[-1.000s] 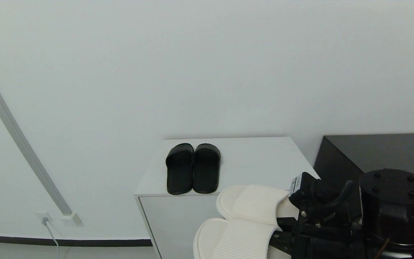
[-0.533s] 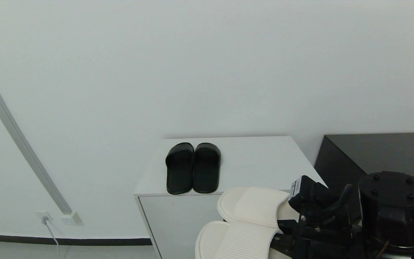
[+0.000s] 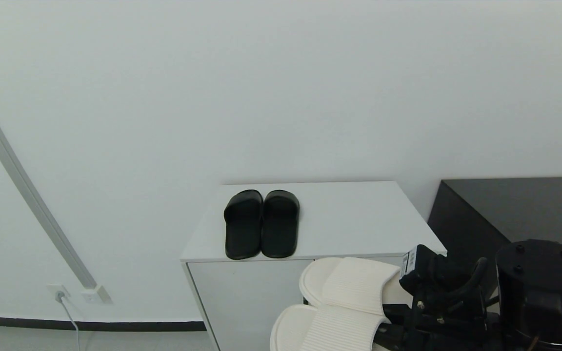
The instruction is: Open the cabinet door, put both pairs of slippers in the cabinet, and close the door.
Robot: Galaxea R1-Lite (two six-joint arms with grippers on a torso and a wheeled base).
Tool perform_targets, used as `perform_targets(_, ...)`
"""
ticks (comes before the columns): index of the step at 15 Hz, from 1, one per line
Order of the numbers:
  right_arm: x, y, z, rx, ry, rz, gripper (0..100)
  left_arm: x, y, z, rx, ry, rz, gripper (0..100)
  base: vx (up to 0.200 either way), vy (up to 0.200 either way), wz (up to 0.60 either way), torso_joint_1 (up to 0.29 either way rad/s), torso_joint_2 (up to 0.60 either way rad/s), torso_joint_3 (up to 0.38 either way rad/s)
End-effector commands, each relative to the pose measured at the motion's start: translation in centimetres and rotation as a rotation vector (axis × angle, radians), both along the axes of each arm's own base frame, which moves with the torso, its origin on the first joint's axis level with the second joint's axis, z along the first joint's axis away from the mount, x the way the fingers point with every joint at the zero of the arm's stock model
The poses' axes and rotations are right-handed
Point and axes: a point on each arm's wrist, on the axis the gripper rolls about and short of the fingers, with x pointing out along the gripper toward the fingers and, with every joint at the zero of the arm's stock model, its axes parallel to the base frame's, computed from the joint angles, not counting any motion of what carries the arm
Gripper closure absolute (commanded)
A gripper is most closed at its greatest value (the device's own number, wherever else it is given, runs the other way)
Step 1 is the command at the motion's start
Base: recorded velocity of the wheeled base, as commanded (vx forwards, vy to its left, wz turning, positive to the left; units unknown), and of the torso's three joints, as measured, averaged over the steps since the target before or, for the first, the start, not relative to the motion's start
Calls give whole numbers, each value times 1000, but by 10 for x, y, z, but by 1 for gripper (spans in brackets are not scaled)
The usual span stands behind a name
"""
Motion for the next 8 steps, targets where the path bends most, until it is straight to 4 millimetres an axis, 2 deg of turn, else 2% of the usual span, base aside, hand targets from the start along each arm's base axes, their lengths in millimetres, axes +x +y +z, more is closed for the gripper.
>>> perform_targets(1,0,0,-1,-2,3,1,100,0,0,0,0,-1,1,0,0,0,0,-154,354,203)
perform_targets(8,1,2,-5,-19,10,0,100,0,0,0,0,-1,1,0,0,0,0,-174,403,226)
